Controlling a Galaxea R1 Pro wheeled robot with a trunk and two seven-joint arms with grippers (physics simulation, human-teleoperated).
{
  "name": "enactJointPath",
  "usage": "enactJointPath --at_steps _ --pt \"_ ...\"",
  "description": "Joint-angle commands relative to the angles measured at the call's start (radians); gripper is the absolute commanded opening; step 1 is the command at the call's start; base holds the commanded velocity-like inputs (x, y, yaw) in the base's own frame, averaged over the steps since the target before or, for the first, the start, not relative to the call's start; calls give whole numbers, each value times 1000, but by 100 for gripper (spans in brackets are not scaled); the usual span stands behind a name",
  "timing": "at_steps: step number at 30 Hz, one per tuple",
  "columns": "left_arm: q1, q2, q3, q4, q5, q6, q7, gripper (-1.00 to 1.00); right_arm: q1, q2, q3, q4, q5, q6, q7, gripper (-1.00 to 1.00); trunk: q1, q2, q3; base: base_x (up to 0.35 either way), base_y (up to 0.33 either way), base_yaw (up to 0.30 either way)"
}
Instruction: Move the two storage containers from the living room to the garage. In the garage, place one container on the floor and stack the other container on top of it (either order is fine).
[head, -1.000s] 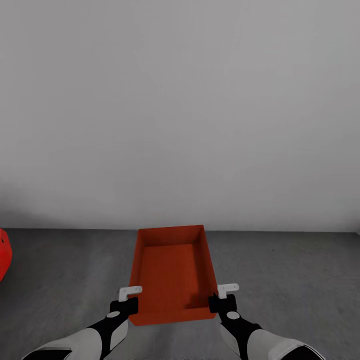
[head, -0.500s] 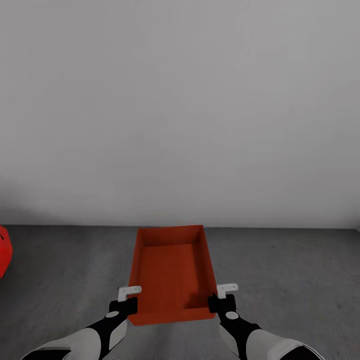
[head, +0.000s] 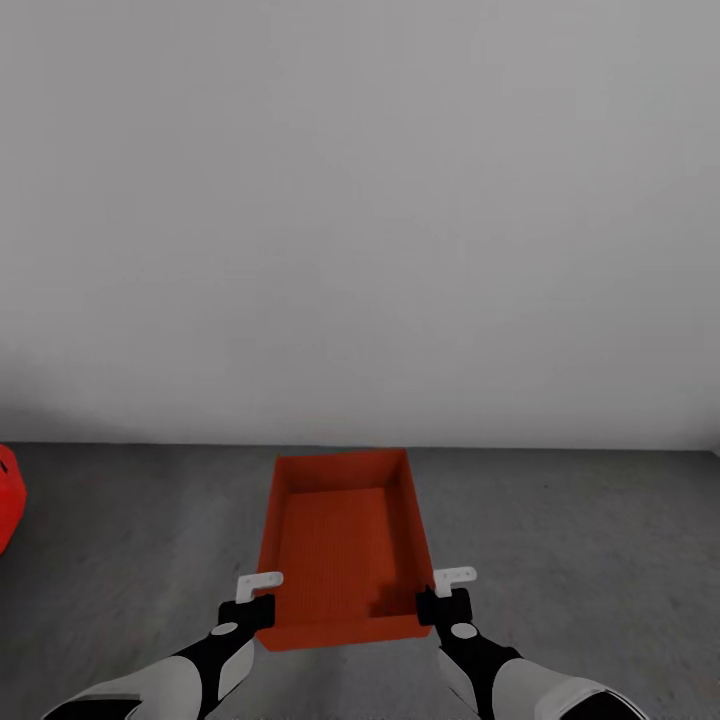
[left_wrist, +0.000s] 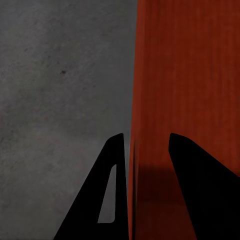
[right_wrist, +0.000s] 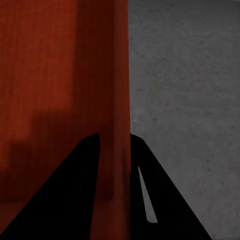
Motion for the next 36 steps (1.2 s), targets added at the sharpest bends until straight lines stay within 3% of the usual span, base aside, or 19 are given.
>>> enactJointPath --at_steps 1,36 --pt "-1 0 4 -2 14 -7 7 -100 -1 5 -50 2 -5 0 18 -100 0 -1 -3 -11 0 0" --pt "-1 0 4 -2 14 -7 7 -100 -1 5 -51 2 -5 0 18 -100 0 -1 -59 0 0 0"
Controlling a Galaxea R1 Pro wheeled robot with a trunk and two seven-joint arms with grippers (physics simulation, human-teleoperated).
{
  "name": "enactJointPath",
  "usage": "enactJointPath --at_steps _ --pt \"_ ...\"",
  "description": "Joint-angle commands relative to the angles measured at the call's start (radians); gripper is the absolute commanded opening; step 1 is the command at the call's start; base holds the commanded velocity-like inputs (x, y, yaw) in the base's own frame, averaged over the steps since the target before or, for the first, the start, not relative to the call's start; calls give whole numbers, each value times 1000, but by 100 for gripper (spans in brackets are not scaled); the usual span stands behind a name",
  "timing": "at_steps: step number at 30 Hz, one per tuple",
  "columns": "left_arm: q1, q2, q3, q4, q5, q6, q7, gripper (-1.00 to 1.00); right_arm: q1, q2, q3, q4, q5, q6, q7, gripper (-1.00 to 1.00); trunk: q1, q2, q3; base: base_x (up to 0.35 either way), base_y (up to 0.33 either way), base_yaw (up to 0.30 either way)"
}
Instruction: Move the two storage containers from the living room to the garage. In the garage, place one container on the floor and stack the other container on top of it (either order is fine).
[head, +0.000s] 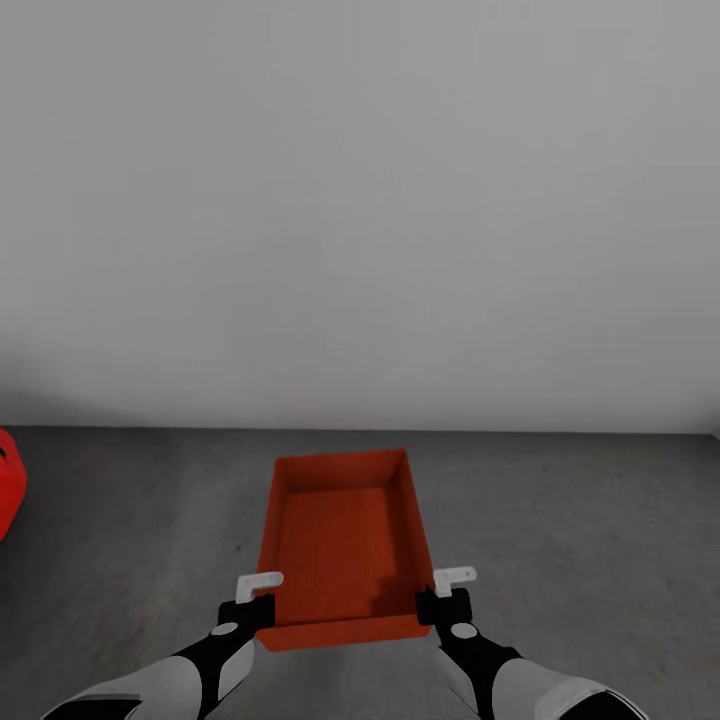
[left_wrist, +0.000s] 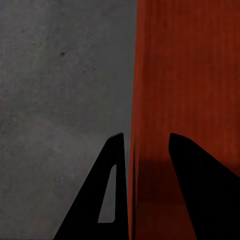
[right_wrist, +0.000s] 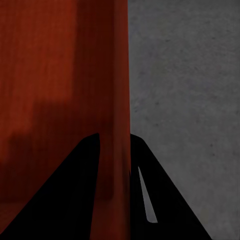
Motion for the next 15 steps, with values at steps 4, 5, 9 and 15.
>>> enactJointPath --at_steps 4,5,9,15 --pt "-1 0 5 -2 14 -7 6 -100 -1 5 -51 2 -5 0 18 -100 0 -1 -7 0 0 0" --pt "-1 0 4 -2 14 -7 6 -100 -1 5 -51 2 -5 0 18 -100 0 -1 -8 0 0 0" --pt "-1 0 4 -2 14 -7 6 -100 -1 5 -51 2 -5 0 18 -100 0 -1 -9 0 0 0" --pt "-1 0 4 -2 14 -7 6 -100 -1 5 -51 2 -5 0 18 -100 0 -1 -9 0 0 0"
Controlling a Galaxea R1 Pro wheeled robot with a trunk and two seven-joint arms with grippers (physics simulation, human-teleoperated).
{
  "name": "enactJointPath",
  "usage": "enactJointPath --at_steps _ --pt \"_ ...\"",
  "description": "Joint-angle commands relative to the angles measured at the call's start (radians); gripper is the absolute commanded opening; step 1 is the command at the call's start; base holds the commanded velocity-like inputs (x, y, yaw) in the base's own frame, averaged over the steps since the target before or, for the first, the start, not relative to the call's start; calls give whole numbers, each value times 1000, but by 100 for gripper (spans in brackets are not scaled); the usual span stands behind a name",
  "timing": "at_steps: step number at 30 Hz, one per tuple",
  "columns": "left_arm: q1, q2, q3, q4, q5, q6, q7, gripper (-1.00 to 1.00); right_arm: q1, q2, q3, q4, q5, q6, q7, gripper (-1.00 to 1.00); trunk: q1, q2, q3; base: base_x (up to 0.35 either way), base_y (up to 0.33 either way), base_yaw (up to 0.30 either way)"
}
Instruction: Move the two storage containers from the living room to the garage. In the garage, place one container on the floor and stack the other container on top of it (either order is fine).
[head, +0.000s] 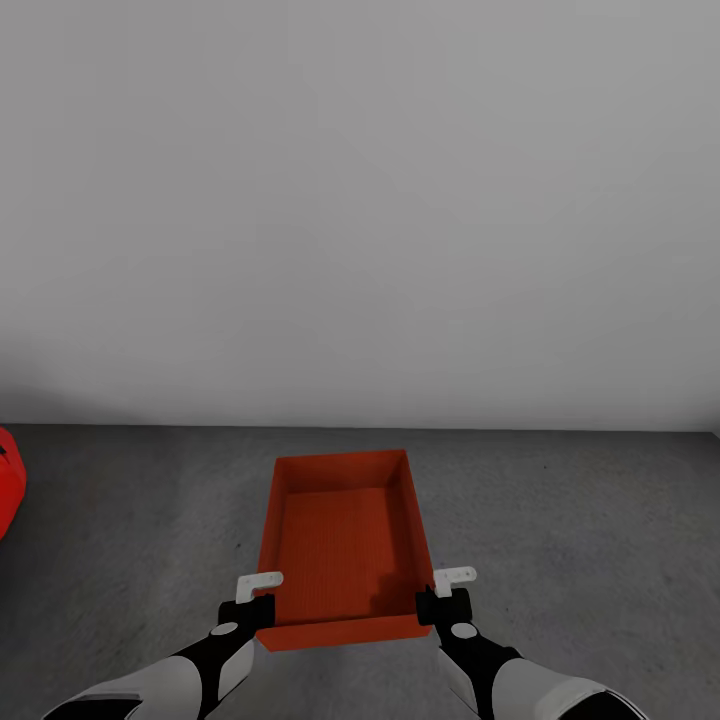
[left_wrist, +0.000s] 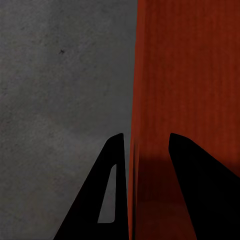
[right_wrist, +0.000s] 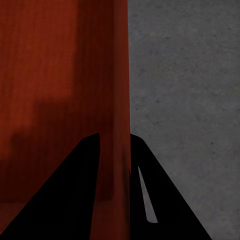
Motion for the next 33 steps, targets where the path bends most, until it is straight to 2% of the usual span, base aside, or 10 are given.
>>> enactJointPath --at_steps 1,5,33 --pt "-1 0 4 -2 14 -7 6 -100 -1 5 -50 2 -6 0 18 -100 0 -1 -1 0 0 0" --pt "-1 0 4 -2 14 -7 6 -100 -1 5 -50 2 -6 0 18 -100 0 -1 -1 0 0 0" --pt "-1 0 4 -2 14 -7 5 -100 -1 5 -50 2 -6 0 18 -100 107 -197 -89 0 0 0"
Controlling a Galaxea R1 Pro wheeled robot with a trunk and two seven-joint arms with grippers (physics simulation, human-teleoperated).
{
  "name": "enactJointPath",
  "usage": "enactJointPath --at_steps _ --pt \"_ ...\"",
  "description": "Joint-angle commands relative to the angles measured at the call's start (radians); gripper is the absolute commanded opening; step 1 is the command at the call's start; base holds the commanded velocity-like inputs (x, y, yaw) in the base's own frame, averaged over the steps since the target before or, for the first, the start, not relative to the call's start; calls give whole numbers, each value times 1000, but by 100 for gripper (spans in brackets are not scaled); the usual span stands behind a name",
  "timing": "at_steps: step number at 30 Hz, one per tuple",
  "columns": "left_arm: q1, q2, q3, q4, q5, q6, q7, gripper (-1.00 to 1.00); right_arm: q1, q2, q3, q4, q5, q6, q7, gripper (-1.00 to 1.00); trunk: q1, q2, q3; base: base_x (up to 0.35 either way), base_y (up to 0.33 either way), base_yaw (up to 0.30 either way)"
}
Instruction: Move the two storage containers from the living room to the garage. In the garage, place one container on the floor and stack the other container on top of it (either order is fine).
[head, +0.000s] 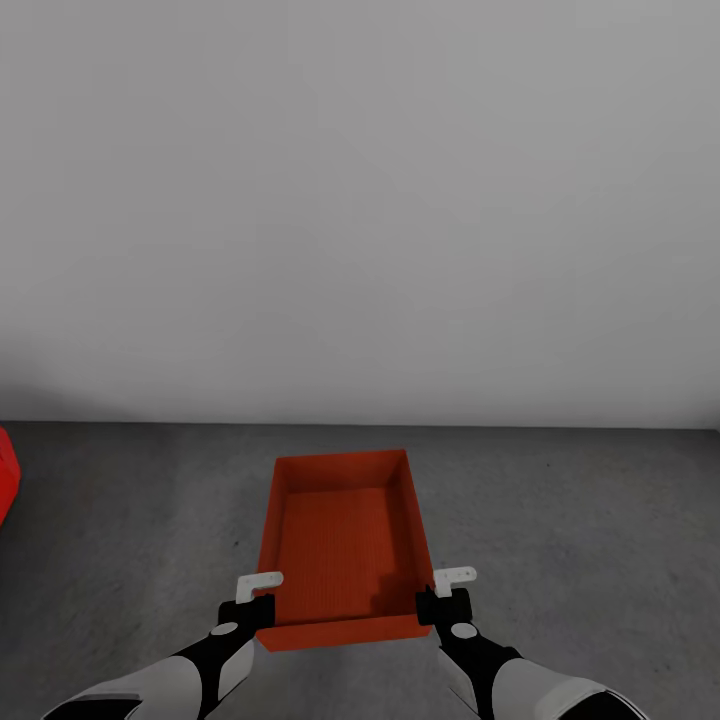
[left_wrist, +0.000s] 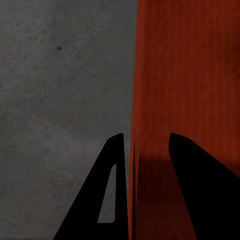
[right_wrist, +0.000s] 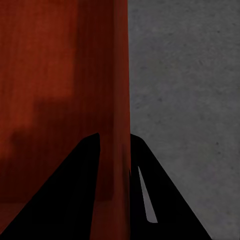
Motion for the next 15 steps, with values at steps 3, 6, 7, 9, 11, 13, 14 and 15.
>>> enactJointPath --at_steps 3,6,7,9,11,13,14,15 --pt "-1 0 4 -2 14 -7 5 -100 -1 5 -51 2 -5 0 18 -100 12 -22 -10 0 0 -6" --pt "-1 0 4 -2 14 -7 5 -100 -1 5 -51 2 -5 -1 17 -100 23 -43 -20 0 0 -83" --pt "-1 0 4 -2 14 -7 5 -100 -1 5 -51 2 -6 -1 17 -100 27 -50 -23 0 0 -172" --pt "-1 0 4 -2 14 -7 5 -100 -1 5 -51 2 -6 -1 16 -100 35 -64 -29 0 0 -221" --pt "-1 0 4 -2 14 -7 5 -100 -1 5 -51 2 -5 0 16 -100 42 -78 -35 0 0 -250" --pt "-1 0 4 -2 14 -7 5 -100 -1 5 -51 2 -5 -1 16 -100 50 -92 -42 0 0 -268" --pt "-1 0 4 -2 14 -7 5 -100 -1 5 -51 2 -6 0 16 -100 54 -99 -45 0 0 -272" --pt "-1 0 4 -2 14 -7 5 -100 -1 5 -51 2 -5 -1 16 -100 58 -106 -48 0 0 -276"
